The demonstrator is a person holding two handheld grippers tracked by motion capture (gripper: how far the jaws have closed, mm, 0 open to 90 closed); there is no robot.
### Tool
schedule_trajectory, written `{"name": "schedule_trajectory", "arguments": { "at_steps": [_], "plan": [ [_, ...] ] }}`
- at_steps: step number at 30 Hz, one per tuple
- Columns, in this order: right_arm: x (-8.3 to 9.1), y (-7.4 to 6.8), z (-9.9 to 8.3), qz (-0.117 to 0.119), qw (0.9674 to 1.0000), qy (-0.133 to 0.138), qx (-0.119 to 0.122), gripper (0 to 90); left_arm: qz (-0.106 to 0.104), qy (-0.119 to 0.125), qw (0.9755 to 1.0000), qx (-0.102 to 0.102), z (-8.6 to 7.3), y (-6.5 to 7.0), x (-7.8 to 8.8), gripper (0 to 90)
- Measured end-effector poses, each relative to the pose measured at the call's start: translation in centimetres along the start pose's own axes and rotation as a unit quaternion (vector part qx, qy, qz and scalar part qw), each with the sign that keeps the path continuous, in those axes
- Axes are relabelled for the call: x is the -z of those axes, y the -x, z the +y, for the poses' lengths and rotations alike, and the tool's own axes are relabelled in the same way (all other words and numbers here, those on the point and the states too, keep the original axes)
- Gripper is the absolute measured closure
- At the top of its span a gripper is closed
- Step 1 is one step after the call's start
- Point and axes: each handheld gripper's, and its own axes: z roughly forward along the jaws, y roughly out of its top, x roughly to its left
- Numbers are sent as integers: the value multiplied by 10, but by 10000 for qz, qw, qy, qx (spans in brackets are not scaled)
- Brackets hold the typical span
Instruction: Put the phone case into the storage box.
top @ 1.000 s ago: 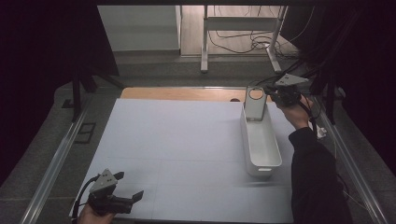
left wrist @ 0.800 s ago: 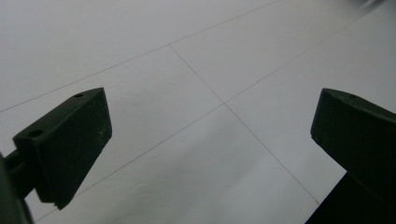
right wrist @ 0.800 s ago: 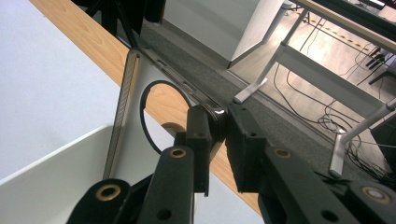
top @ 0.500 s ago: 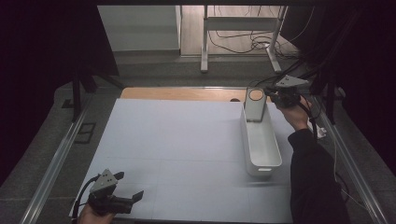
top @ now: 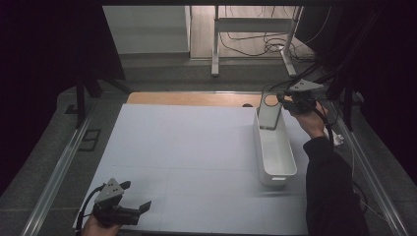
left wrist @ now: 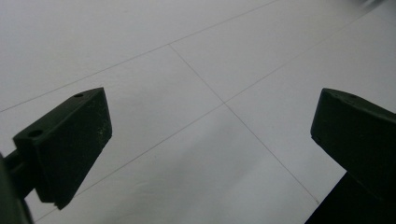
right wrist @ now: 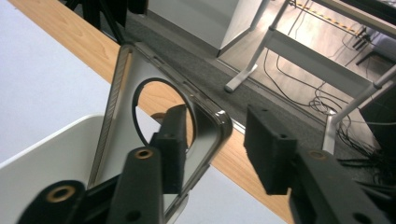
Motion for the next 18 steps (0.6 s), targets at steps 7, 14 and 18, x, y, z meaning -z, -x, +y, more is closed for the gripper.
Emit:
{"name": "schedule_trajectory", "arguments": {
  "at_steps": [7, 14, 18],
  "plan": [
    [1, 0, -1, 174, 9993, -143, -312, 457, -4, 7, 10000, 5, 0, 0, 0, 0],
    [6, -1, -2, 330, 9973, -189, -632, 400, -7, 43, 10000, 21, -1, 0, 1, 0],
    [10, -4, -4, 489, 9958, -304, -717, 363, -9, 73, 10000, 59, -1, 0, 2, 0]
  ]
}}
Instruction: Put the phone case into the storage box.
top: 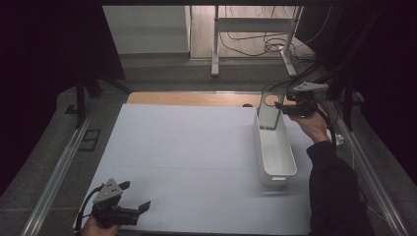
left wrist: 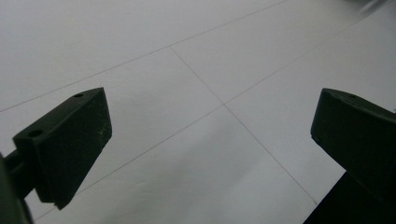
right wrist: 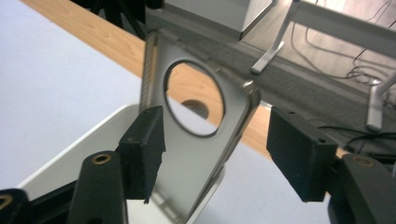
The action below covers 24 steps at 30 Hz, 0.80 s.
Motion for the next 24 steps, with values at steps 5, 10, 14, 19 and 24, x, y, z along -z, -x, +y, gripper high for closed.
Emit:
{"name": "schedule_trajectory", "arguments": {
  "at_steps": [5, 10, 14, 19, 24],
  "plan": [
    [6, -6, -2, 100, 9996, -126, -237, 322, 42, -6, 10000, -67, 0, 2, 0, 0],
    [12, -13, -3, 144, 9993, -141, -325, 299, 25, 42, 10000, -75, 0, 2, 1, 0],
    [17, -20, -5, 134, 9990, -148, -402, 291, 20, 101, 9999, -76, -1, 2, 2, 0],
    [25, -28, -7, 250, 9977, -270, -564, 288, 8, 92, 9999, -88, -1, 2, 2, 0],
    [33, -37, -12, 393, 9964, -293, -692, 279, 24, 117, 9998, -141, -2, 3, 2, 0]
  ]
}}
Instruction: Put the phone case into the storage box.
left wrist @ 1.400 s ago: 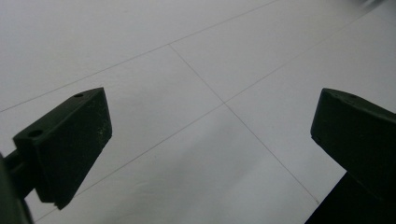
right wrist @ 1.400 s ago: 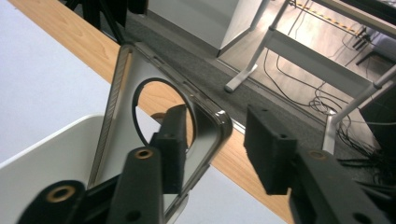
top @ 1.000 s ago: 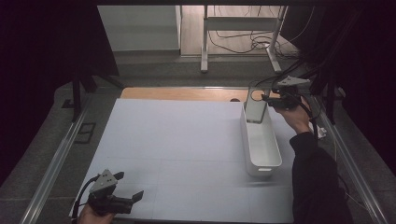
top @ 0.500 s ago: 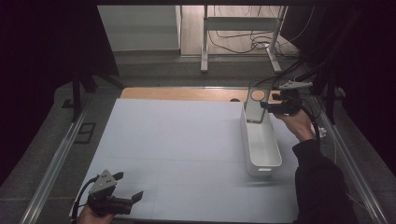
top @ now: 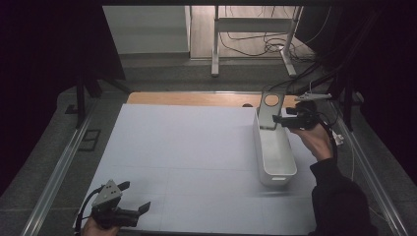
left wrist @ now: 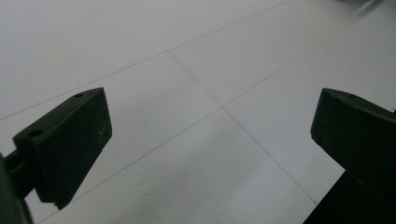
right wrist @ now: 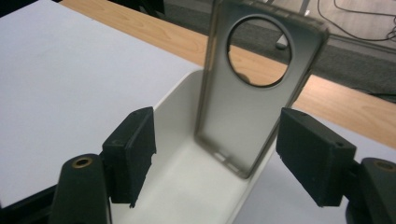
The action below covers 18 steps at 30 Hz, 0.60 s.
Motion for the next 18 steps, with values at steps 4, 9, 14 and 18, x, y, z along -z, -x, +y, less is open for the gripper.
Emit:
{"name": "schedule_trajectory", "arguments": {
  "at_steps": [4, 9, 14, 18],
  "plan": [
    [5, -7, -3, 26, 10000, -45, -43, 256, 2, 11, 10000, 6, 0, 0, 0, 0],
    [14, -21, -7, 38, 9999, -16, -107, 212, 3, 9, 10000, -5, 0, 0, 0, 0],
    [20, -32, -8, 14, 9999, -76, -74, 168, -1, 13, 10000, -7, 0, 0, 0, 0],
    [23, -41, -13, 29, 9999, -92, -36, 130, -4, 28, 10000, 2, 0, 0, 1, 0]
  ]
}}
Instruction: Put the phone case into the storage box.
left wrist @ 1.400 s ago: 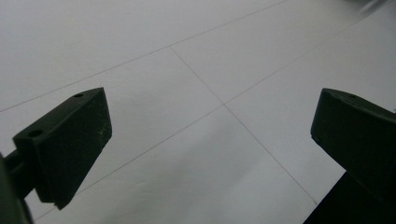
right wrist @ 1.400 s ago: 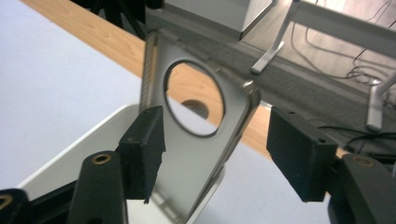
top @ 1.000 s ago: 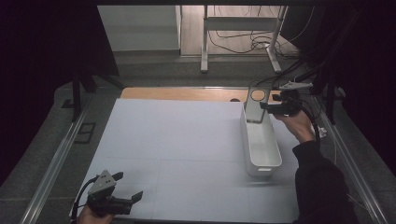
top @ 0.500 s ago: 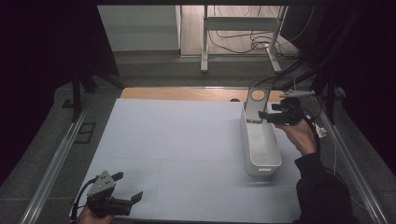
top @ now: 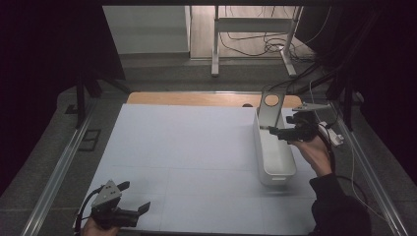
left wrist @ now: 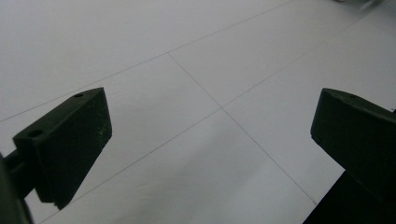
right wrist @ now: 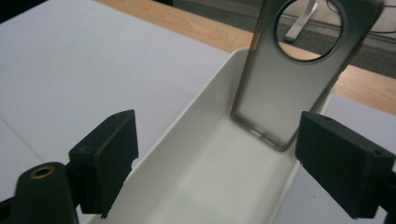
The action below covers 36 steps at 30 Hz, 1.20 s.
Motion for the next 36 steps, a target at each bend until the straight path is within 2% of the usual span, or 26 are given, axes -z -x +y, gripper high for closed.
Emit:
{"name": "schedule_trajectory", "arguments": {
  "at_steps": [4, 9, 14, 25, 36],
  "plan": [
    [1, -6, -3, -42, 9998, -142, 95, 100, 18, -9, 10000, -7, 0, 0, 0, 0],
    [6, -12, -11, 75, 9998, -151, -68, 59, 101, -51, 9999, -37, 1, 2, 0, 0],
    [12, -19, -16, 35, 9999, -109, -104, 33, 172, -63, 9998, -2, 1, 2, 0, 2],
    [25, -44, -27, -48, 9999, -160, 41, 3, 190, -67, 9998, 4, 0, 2, 0, 3],
    [42, -59, -44, -188, 9996, -183, 103, 0, 165, -66, 9998, 50, 0, 1, 0, 3]
  ]
}}
